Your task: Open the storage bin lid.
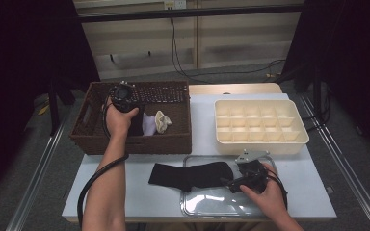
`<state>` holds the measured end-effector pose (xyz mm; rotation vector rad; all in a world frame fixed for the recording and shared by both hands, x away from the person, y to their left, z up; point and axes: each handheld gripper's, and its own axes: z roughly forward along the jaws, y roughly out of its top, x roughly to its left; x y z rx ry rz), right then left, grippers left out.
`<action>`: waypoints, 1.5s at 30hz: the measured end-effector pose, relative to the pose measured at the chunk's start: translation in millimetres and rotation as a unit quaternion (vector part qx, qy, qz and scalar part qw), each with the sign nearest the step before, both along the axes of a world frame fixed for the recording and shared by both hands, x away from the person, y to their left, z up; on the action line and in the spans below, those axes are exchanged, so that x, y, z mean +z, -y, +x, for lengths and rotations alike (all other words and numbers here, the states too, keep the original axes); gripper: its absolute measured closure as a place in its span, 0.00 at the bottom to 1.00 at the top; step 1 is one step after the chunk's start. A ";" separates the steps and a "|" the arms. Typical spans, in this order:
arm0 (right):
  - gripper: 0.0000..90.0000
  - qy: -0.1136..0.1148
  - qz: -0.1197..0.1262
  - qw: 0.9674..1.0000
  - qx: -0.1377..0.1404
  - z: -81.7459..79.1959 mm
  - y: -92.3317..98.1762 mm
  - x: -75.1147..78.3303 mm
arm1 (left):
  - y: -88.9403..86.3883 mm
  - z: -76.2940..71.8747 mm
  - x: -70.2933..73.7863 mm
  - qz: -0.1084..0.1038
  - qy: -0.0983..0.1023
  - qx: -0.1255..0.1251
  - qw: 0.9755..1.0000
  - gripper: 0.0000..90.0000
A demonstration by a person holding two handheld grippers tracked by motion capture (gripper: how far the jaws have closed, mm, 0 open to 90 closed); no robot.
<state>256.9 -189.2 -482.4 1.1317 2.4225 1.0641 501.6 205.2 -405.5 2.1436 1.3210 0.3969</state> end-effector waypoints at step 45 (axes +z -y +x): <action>0.11 -0.003 0.002 1.000 0.000 -0.8 -0.1 -0.1 | -3.1 -69.9 130.7 -0.132 0.012 -0.084 0.988 0.97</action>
